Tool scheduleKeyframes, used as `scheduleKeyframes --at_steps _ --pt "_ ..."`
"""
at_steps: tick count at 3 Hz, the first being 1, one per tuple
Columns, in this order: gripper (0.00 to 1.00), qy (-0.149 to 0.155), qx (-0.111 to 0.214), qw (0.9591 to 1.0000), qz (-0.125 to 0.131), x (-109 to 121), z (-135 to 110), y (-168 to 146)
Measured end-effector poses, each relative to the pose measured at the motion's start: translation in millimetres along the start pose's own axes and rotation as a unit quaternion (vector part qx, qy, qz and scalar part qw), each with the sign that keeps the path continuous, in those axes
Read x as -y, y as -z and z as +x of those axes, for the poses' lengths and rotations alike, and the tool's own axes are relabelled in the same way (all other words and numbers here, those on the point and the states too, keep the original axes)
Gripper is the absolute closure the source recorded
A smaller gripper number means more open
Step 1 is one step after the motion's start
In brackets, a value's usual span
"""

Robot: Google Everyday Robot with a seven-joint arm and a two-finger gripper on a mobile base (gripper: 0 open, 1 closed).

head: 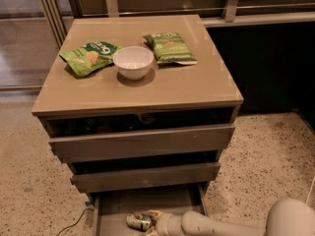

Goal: Pick 7up can from bottom drawer and place on counter

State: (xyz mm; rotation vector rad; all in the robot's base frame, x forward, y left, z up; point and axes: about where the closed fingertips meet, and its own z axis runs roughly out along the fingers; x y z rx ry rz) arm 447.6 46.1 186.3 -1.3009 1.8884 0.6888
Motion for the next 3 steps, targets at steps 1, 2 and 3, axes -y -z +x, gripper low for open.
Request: scheduleKeyframes --at_steps 1,2,3 --pt "0.38 0.001 -0.001 1.0000 0.000 1.4 -0.5 -0.6" --pt "0.40 0.001 -0.001 1.0000 0.000 1.4 -2.5 0.9" --pt "0.39 0.005 -0.001 1.0000 0.000 5.4 -3.0 -2.5"
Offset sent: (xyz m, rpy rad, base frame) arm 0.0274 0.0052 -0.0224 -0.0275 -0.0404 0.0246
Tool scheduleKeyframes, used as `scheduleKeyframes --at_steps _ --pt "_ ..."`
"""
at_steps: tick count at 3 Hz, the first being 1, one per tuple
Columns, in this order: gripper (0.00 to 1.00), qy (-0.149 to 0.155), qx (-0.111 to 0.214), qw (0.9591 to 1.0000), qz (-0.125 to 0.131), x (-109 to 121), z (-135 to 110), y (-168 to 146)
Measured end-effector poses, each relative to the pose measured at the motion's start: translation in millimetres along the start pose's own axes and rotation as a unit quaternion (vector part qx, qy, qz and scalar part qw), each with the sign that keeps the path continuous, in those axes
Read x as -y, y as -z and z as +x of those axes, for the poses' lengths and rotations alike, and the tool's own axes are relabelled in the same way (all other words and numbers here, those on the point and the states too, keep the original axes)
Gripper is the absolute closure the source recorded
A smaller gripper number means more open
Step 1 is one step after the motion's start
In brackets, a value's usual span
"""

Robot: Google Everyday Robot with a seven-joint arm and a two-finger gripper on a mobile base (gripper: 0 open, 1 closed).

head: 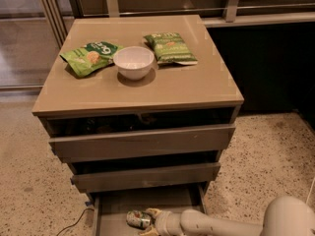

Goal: Pick 7up can from bottom drawer and place on counter

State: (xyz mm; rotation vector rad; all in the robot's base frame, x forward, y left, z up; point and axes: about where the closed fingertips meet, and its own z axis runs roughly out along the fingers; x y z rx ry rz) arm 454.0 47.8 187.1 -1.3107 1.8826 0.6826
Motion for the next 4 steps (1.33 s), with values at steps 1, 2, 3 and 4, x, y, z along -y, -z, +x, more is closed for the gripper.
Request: scheduleKeyframes --at_steps 1,2,3,4 --pt "0.36 0.004 -0.002 1.0000 -0.003 1 1 -5" --pt "0.29 0.011 -0.007 0.9999 0.000 13 9 -19" --pt "0.34 0.015 -0.012 0.9998 0.001 19 14 -26" --pt "0.39 0.017 -0.018 0.9997 -0.001 23 17 -31"
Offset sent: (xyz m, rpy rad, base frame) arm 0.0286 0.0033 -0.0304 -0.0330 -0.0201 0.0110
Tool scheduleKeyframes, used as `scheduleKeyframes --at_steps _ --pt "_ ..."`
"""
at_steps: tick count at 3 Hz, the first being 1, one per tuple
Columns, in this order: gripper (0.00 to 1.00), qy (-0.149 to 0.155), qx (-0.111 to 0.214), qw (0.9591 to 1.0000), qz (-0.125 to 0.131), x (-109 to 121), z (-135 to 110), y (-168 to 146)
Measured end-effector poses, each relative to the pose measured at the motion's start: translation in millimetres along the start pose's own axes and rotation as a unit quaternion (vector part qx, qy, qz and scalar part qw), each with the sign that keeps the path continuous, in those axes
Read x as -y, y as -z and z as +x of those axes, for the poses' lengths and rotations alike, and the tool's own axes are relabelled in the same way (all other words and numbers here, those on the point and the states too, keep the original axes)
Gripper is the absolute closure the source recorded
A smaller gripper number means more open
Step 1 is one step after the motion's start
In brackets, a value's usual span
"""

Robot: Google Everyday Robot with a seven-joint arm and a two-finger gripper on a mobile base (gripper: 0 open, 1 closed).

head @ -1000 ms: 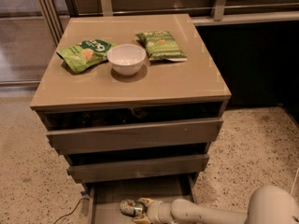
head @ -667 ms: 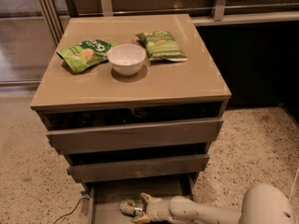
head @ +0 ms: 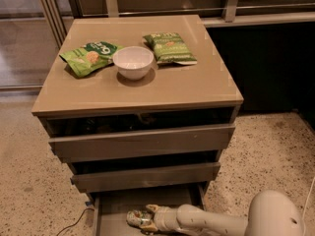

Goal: Pick 7up can from bottom drawer and place on counter

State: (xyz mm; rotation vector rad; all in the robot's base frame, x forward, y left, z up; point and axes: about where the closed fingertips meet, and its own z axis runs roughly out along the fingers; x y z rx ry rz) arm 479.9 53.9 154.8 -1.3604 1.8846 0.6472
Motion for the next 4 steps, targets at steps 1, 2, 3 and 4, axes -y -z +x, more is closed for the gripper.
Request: scheduleKeyframes --at_steps 1,2,3,4 --pt "0.39 0.000 -0.005 1.0000 -0.003 3 3 -4" --pt "0.39 0.003 -0.017 0.9998 -0.008 5 8 -8" --pt "0.40 0.006 -0.028 0.9995 -0.014 5 12 -11" --pt "0.49 0.007 -0.034 0.9993 -0.016 4 16 -13"
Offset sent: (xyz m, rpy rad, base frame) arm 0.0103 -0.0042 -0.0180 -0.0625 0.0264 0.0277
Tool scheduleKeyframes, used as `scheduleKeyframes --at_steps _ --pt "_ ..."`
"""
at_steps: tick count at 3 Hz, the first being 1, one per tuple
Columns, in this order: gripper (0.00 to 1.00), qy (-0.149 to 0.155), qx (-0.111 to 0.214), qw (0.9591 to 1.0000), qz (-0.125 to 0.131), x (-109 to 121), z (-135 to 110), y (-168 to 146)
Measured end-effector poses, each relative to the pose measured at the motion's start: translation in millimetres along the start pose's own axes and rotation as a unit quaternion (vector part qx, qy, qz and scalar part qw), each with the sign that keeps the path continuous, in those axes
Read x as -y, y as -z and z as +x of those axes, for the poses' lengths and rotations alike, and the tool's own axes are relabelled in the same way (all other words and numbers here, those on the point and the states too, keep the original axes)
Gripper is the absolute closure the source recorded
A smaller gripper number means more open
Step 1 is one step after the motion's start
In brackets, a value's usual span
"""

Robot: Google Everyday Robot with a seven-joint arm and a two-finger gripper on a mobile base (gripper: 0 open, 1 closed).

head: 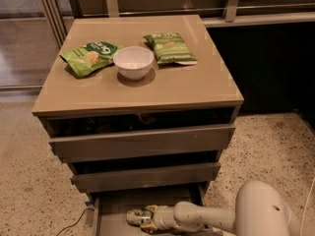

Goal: Pick 7up can from bottom drawer and place on counter

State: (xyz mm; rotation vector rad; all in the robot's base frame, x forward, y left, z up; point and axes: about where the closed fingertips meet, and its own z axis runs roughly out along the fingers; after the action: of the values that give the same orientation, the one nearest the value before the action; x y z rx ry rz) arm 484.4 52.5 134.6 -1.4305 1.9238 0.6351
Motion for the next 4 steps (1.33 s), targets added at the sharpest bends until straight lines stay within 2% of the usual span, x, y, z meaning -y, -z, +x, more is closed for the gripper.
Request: scheduleKeyframes --at_steps 1,2,3,4 --pt "0.71 0.000 -0.001 1.0000 0.000 0 1 0" --pt "1.00 -0.004 0.005 1.0000 -0.003 0 2 2" --pt "1.00 0.000 0.007 1.0000 -0.003 1 0 4" --pt "1.00 0.007 0.014 0.9999 0.006 5 -9 22"
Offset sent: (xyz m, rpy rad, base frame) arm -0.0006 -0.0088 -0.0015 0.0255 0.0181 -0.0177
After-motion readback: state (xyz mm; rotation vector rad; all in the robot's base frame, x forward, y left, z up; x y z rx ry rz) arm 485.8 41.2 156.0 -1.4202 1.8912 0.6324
